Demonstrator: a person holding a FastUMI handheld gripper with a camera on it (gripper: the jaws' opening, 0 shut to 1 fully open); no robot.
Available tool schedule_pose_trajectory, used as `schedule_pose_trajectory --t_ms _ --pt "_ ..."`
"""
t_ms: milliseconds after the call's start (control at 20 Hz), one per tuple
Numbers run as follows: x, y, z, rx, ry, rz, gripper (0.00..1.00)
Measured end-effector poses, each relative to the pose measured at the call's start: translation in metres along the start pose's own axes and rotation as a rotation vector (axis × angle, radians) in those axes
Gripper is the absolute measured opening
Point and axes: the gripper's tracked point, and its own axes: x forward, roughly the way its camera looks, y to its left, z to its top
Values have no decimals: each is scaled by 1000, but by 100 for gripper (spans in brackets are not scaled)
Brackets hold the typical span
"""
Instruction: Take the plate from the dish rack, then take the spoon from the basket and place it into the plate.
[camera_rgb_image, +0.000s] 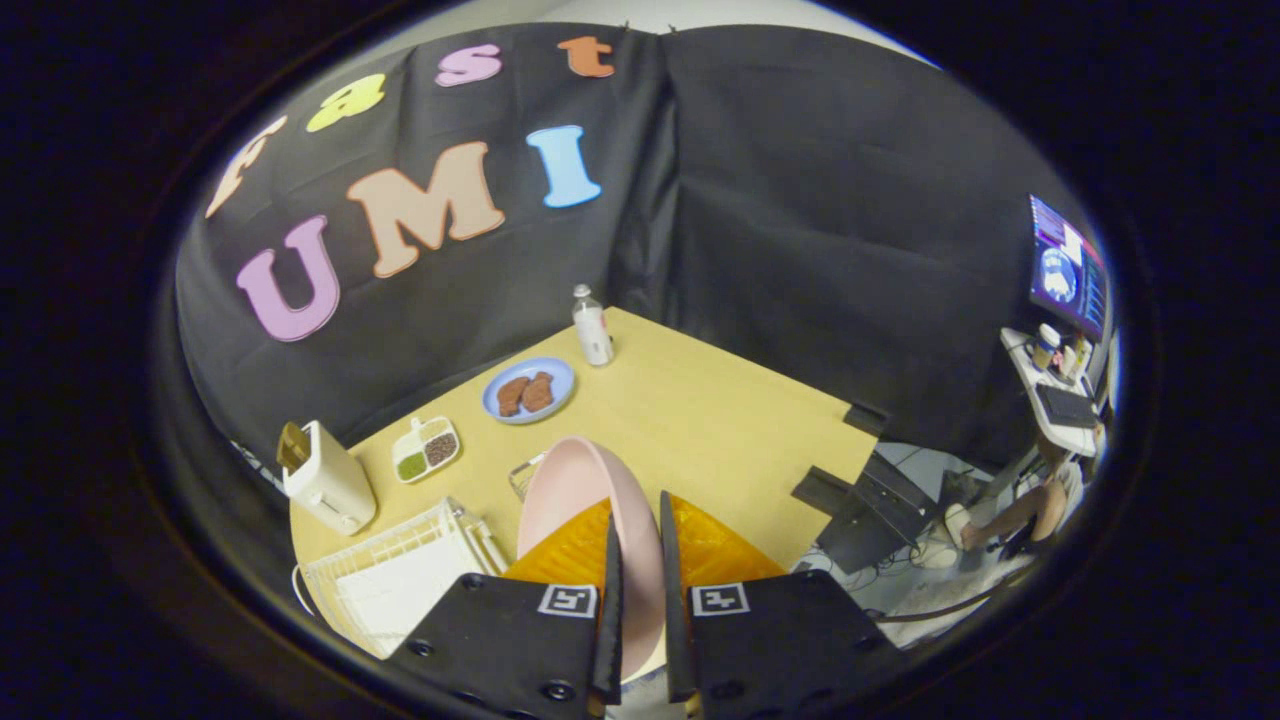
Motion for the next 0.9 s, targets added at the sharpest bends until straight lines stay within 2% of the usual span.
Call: schedule_pose_trajectory --t_ms 350,900 --pt "54 -38 -51 83 68 -64 20" --pt "105 -43 -113 135 129 -53 20"
